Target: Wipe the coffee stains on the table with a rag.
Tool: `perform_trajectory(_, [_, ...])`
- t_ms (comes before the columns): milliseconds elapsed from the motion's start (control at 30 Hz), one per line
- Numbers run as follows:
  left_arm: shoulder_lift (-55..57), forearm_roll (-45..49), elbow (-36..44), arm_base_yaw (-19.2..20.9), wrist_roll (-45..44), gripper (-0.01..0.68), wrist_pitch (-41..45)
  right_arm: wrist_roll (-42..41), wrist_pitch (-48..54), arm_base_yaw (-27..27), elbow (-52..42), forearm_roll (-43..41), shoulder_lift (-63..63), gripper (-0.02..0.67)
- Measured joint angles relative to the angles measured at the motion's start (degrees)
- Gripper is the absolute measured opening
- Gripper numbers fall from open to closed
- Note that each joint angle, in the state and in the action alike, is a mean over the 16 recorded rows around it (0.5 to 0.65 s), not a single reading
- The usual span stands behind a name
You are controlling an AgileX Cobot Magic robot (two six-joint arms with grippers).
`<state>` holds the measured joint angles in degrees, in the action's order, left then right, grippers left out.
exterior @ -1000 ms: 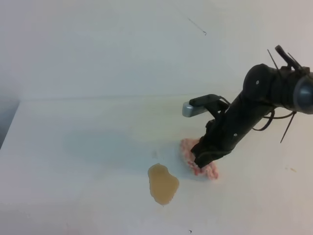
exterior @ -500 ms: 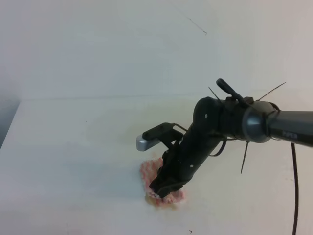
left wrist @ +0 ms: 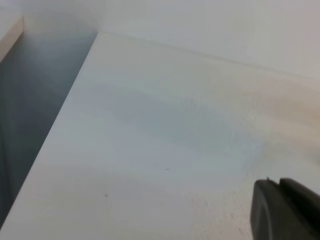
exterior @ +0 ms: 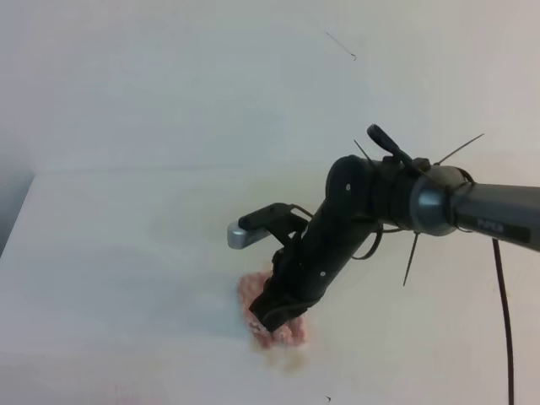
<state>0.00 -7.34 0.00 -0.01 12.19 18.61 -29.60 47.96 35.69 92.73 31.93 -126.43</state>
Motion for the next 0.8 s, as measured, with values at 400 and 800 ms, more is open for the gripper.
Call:
perform_trajectory(400, [0.0,0.0,0.0,0.01,0.0,-0.001,0.0,0.3,8.73,3.96,6.94,-0.44,-0.21,-0.002])
perform_trajectory(800, [-0.3,-0.01,0.49,-0.01,-0.01,-0.001,-0.17,2.59,11.53,5.6,7.01,-7.55,-1.77,-0.003])
